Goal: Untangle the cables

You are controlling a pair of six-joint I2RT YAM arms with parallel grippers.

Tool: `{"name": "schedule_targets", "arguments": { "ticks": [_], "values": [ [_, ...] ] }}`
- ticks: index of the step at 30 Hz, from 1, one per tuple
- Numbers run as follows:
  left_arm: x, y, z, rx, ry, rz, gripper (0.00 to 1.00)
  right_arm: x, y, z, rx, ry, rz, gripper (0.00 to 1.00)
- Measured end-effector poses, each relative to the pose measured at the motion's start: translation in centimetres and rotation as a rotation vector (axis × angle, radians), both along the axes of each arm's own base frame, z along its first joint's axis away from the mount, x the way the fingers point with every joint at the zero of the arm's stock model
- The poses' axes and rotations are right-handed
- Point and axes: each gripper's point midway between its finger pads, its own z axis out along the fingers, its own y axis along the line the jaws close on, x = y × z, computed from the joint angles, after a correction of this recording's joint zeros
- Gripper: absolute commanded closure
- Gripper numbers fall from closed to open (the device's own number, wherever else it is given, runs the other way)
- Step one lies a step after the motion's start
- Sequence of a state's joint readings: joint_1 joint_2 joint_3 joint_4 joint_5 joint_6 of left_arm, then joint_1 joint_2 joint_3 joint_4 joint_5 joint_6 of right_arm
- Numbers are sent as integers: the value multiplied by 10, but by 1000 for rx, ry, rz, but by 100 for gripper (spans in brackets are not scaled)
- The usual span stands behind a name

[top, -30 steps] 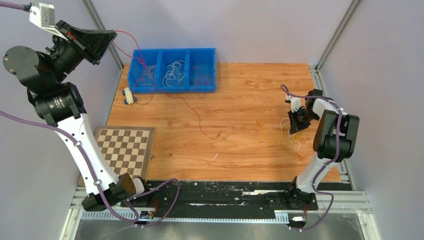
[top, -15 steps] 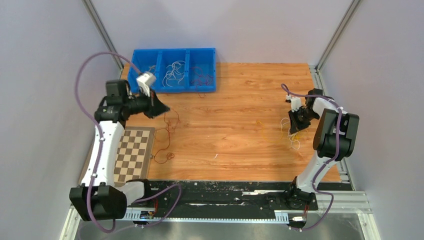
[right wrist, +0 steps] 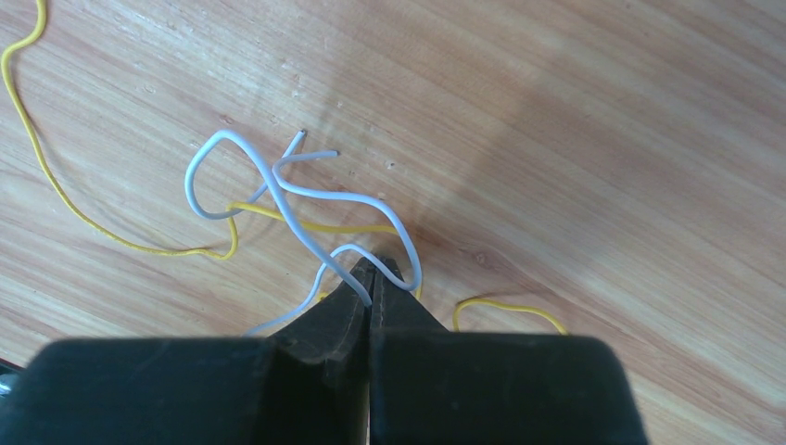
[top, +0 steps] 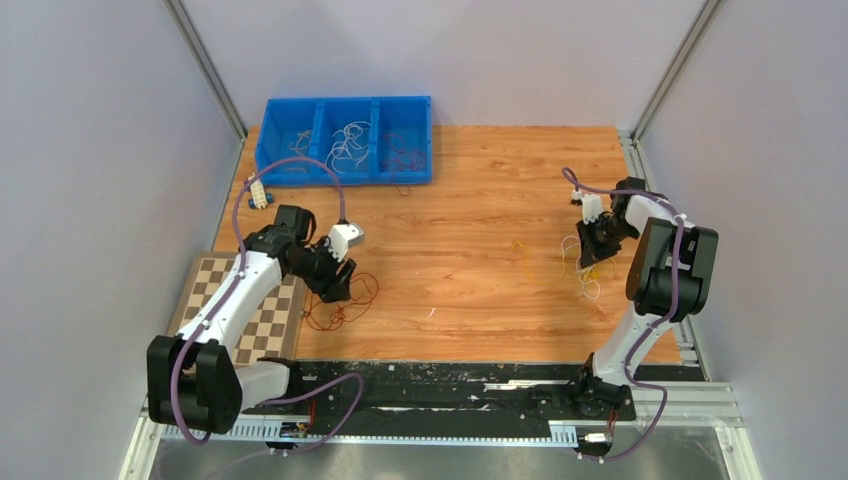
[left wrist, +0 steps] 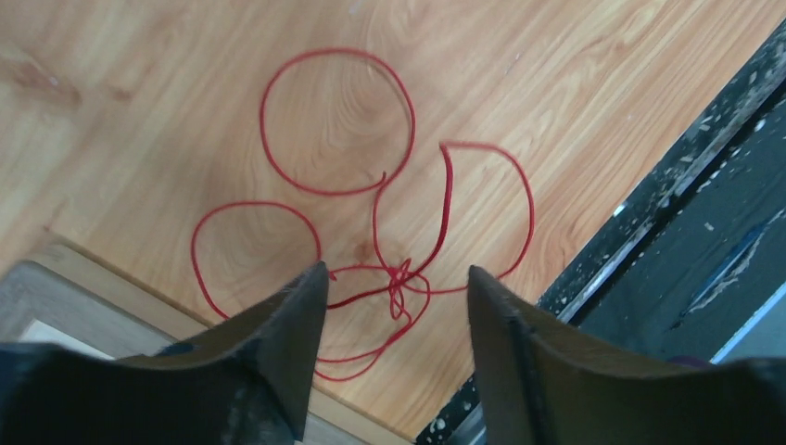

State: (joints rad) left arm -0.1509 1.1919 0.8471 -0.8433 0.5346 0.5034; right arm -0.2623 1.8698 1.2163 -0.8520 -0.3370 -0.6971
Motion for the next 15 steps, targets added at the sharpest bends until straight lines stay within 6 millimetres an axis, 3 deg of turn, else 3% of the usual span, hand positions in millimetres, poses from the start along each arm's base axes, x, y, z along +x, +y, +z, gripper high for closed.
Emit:
{"name": "schedule_targets", "arguments": {
  "ticks": [5,12,15],
  "values": [
    [-19,8,-27,97,23,-64,14,0,0,0,2,1,-2,100],
    [-38,25,-60,223,38,-107,14,-1,1,0,3,2,-7,100],
    [-47,30,-73,267,30,-135,18,-1,1,0,6,2,-10,100]
  ]
}}
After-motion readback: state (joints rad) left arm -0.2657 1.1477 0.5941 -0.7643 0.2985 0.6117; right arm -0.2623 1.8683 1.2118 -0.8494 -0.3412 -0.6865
